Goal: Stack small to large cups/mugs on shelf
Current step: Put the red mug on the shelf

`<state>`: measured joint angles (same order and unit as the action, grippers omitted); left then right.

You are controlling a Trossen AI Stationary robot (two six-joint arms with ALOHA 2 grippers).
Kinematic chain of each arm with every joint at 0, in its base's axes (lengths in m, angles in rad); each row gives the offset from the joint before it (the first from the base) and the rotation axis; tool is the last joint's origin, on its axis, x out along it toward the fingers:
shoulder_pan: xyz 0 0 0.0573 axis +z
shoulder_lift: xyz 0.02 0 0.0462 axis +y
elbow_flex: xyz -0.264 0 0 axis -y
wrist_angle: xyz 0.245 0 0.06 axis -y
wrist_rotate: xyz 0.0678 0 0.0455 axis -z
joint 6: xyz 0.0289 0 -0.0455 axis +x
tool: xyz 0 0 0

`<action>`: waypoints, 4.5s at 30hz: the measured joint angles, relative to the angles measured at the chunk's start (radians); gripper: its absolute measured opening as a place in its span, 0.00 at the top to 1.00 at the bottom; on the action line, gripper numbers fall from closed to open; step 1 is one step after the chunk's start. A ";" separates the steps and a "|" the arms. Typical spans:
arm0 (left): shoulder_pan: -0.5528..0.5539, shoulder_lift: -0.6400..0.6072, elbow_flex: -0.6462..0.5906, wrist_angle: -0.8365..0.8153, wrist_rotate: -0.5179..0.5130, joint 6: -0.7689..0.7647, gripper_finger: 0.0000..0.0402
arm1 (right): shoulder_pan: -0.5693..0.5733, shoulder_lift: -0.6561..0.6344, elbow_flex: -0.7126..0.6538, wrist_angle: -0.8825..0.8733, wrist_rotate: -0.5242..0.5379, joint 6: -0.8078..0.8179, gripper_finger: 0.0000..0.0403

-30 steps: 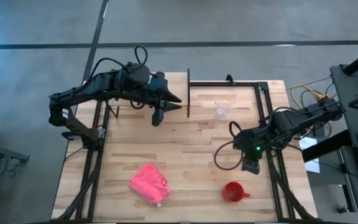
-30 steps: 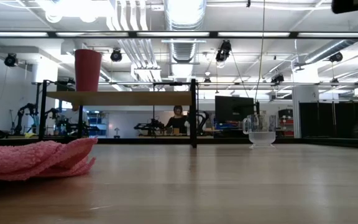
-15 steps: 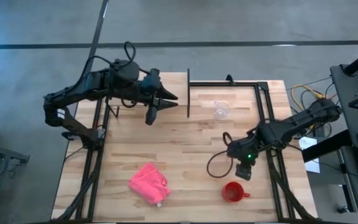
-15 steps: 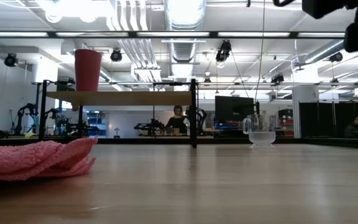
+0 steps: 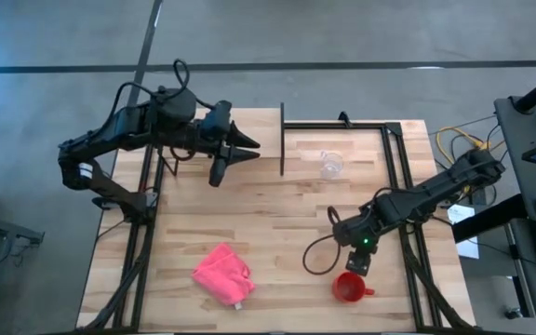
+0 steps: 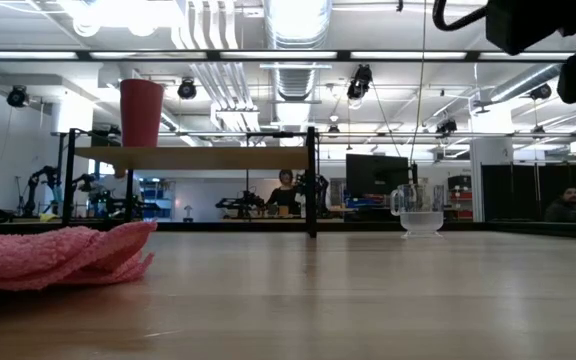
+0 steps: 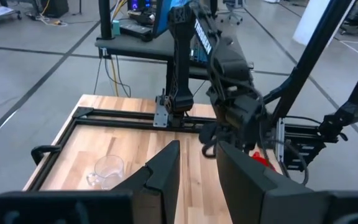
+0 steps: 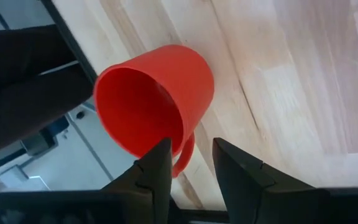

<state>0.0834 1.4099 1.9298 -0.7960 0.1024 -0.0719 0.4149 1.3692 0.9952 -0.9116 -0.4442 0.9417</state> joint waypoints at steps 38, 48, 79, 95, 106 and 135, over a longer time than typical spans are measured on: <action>0.000 -0.087 0.004 0.005 -0.001 0.001 0.77 | 0.081 0.056 -0.001 0.051 0.123 0.125 0.72; 0.000 -0.132 0.014 0.066 -0.001 0.002 0.77 | 0.089 0.092 -0.007 0.060 0.085 0.074 0.72; 0.000 -0.169 0.013 0.074 -0.002 0.002 0.77 | 0.095 0.301 0.076 0.065 0.078 -0.093 0.87; 0.000 -0.171 0.009 0.069 -0.001 -0.073 0.77 | 0.026 0.301 0.315 -0.054 0.111 -0.209 0.98; 0.000 -0.163 0.007 0.011 -0.073 -0.072 0.77 | -0.130 0.379 0.619 -0.450 0.403 -0.613 0.98; 0.002 -0.102 -0.019 -0.045 -0.313 -0.079 0.77 | -0.583 0.434 1.170 -0.032 0.554 -0.902 0.97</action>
<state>0.0853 1.3075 1.9108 -0.8410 -0.2101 -0.1505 -0.1680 1.8031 2.1648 -0.9432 0.1102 0.0402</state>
